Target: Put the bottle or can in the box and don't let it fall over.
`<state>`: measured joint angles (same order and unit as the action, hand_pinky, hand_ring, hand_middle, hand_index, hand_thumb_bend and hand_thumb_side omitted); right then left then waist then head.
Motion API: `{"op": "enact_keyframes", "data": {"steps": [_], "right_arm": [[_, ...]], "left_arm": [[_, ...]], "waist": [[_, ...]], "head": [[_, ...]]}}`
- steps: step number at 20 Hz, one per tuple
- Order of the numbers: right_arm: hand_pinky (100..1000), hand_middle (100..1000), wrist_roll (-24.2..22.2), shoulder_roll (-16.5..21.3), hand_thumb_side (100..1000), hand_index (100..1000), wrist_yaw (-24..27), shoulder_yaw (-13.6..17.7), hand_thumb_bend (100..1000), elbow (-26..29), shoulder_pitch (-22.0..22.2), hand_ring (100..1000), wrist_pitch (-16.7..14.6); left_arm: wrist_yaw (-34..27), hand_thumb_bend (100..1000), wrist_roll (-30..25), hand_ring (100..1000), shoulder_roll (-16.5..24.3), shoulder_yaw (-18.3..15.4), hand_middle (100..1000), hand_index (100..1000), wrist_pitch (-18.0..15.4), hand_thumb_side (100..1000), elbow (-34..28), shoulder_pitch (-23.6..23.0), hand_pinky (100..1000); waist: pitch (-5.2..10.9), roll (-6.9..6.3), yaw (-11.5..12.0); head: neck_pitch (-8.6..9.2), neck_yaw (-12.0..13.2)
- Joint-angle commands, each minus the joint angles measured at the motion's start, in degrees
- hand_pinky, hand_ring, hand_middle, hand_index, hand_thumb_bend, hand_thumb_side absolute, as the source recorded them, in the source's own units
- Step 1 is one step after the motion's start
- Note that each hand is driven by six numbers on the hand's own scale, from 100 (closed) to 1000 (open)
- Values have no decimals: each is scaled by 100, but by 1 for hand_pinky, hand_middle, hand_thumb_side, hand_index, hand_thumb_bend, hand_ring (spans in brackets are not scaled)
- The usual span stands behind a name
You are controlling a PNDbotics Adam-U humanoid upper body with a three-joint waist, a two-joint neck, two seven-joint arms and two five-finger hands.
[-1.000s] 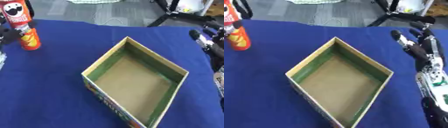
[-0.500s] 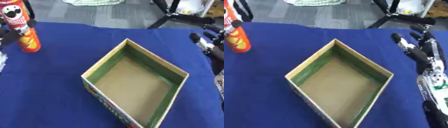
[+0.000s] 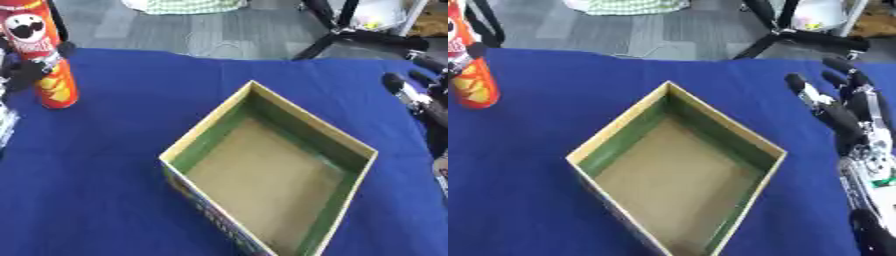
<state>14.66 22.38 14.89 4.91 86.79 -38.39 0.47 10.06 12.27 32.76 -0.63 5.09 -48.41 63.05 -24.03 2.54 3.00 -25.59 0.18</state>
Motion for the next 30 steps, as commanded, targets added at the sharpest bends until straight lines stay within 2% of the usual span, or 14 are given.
{"op": "enact_keyframes", "data": {"steps": [1, 10, 17, 24, 30], "right_arm": [[741, 1000, -13, 96, 285, 779, 30, 27, 753, 150, -119, 939, -19], [741, 1000, -22, 138, 271, 778, 68, 34, 755, 114, -85, 940, -13], [741, 1000, -19, 115, 270, 778, 40, 30, 756, 111, -89, 940, 0], [741, 1000, -15, 104, 266, 778, 64, 32, 754, 121, -120, 941, 5], [741, 1000, -23, 96, 262, 778, 87, 27, 753, 125, -133, 941, 5]], "left_arm": [[39, 963, 82, 1000, 205, -66, 999, 936, 31, 655, -46, 150, 892], [280, 862, 481, 1000, 251, -72, 978, 914, 234, 595, -38, 168, 878], [349, 851, 571, 1000, 251, -62, 976, 910, 291, 583, -34, 176, 878], [304, 786, 869, 1000, 239, -153, 947, 884, 342, 544, 66, 174, 857], [129, 755, 1151, 1000, 250, -193, 934, 876, 338, 546, 126, 190, 849]], "waist": [[93, -30, -31], [46, -17, 10], [61, -4, 28], [-8, -14, -47], [-60, -40, -87]], "head": [[66, 47], [16, 70], [-11, 82], [99, 185], [160, 219]]}}
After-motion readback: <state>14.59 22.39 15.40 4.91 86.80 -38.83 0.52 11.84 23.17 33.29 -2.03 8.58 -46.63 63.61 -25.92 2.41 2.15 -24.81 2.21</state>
